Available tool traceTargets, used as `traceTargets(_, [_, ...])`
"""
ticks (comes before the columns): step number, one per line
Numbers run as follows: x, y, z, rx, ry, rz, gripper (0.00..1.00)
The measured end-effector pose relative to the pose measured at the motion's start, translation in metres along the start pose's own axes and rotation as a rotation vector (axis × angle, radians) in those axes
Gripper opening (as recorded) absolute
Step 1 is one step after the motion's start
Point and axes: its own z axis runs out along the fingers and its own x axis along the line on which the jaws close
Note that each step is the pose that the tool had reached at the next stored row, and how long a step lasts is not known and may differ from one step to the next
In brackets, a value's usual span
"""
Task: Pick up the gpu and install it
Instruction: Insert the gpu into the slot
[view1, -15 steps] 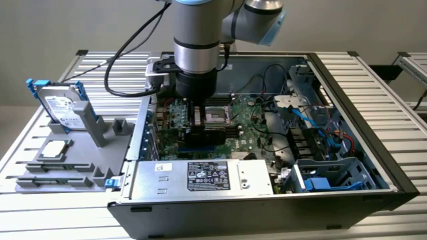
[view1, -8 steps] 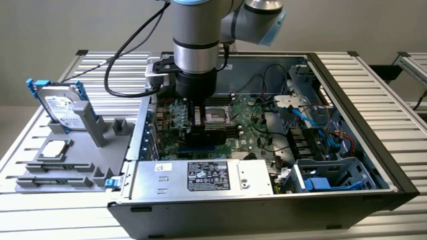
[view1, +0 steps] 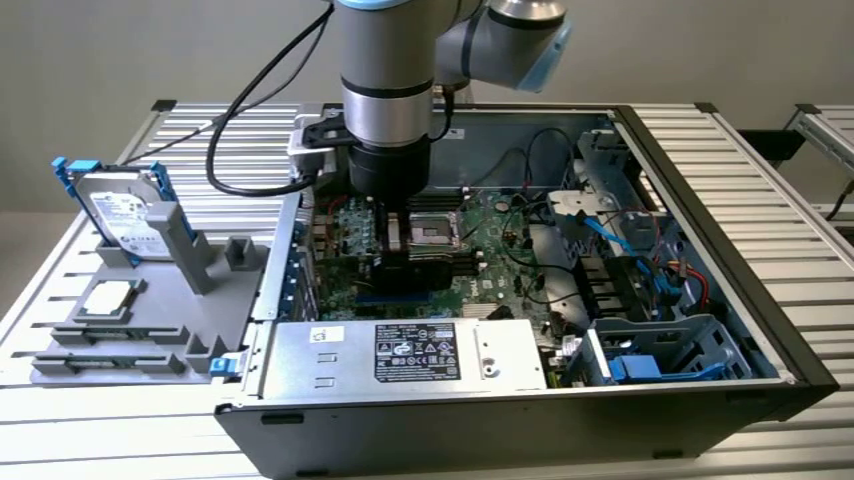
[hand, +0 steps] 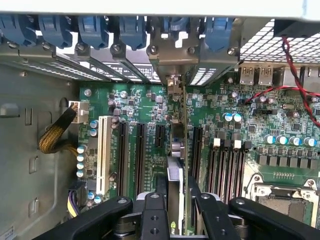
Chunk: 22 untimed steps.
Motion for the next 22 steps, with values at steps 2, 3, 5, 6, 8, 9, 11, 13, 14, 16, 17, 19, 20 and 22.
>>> traceTargets(2, [-0.0003,0.0012,0.0001,0.0022,0.0000,0.000,0.27])
traceTargets(3, [-0.0004,0.0017,0.0001,0.0033,-0.0003,0.000,0.27])
traceTargets(5, [-0.0009,0.0027,0.0003,0.0057,-0.0010,0.001,0.28])
traceTargets(6, [-0.0011,0.0031,0.0002,0.0065,-0.0004,0.001,0.33])
traceTargets(8, [-0.0013,0.0033,0.0000,0.0083,0.0002,0.001,0.40])
traceTargets(9, [-0.0014,0.0034,-0.0001,0.0089,0.0004,0.001,0.40])
traceTargets(11, [-0.0015,0.0035,-0.0001,0.0097,0.0004,0.001,0.52])
traceTargets(13, [-0.0016,0.0034,-0.0002,0.0098,0.0003,0.001,0.58])
traceTargets(14, [-0.0016,0.0034,-0.0005,0.0098,0.0003,0.001,0.58])
traceTargets(16, [-0.0015,0.0035,-0.0013,0.0097,0.0005,0.001,0.58])
traceTargets(17, [-0.0014,0.0035,-0.0022,0.0097,0.0005,0.001,0.58])
traceTargets(19, [-0.0013,0.0035,-0.0040,0.0098,0.0004,0.001,0.58])
traceTargets(20, [-0.0013,0.0034,-0.0040,0.0099,0.0001,0.001,0.58])
traceTargets(22, [-0.0011,0.0035,-0.0042,0.0099,0.0000,0.001,0.58])
